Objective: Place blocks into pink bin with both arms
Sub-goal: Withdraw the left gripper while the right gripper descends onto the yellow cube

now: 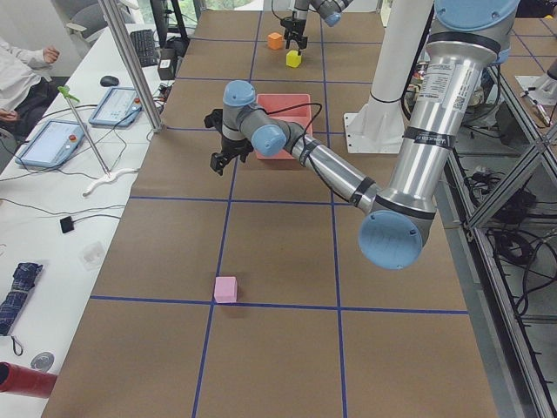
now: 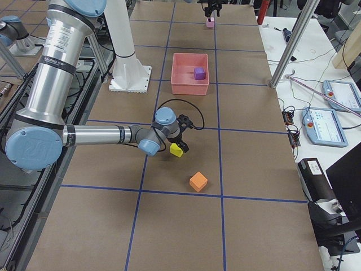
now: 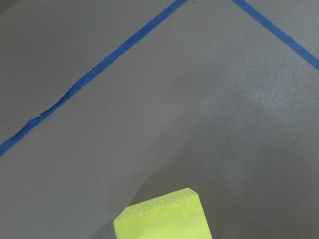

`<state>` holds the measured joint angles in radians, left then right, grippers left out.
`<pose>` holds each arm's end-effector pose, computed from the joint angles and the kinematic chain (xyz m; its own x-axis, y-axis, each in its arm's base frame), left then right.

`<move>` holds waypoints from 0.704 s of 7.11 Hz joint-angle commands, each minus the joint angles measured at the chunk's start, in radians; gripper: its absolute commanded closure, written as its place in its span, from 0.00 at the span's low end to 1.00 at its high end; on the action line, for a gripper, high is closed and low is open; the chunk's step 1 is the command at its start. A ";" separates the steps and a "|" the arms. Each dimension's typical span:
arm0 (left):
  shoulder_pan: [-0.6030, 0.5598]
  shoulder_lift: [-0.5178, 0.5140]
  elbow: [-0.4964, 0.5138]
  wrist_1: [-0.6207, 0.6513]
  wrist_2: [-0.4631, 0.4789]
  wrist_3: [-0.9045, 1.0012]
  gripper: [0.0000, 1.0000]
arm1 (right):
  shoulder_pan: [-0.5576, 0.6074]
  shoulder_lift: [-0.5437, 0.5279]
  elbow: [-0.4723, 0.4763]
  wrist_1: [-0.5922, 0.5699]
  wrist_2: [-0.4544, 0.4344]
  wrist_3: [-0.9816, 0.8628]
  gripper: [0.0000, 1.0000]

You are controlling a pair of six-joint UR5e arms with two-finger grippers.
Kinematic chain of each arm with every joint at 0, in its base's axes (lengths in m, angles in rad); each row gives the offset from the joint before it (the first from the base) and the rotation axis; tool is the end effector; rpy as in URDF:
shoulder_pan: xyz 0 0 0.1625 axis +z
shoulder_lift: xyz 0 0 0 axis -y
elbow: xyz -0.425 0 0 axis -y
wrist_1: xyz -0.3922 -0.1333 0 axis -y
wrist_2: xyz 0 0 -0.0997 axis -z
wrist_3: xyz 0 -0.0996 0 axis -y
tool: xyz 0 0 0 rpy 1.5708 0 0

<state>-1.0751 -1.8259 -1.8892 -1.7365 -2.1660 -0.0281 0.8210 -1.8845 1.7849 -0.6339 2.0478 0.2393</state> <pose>0.2011 -0.5347 0.3547 0.5584 0.7076 -0.4331 -0.3359 0.6702 0.6618 -0.2028 -0.3463 0.5909 0.5140 -0.7145 0.4747 0.3442 0.6786 0.6488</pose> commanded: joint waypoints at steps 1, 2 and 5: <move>0.001 0.000 -0.001 0.000 0.000 -0.001 0.00 | -0.043 0.021 -0.042 0.000 -0.011 0.001 0.01; 0.001 -0.001 -0.001 0.000 0.000 -0.003 0.00 | -0.054 0.040 -0.076 -0.001 -0.012 0.001 0.03; 0.001 0.000 0.001 0.000 0.000 -0.001 0.00 | -0.031 0.045 -0.061 0.002 -0.002 0.014 1.00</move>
<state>-1.0738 -1.8261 -1.8897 -1.7365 -2.1660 -0.0303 0.7759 -1.8426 1.7160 -0.6328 2.0381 0.2433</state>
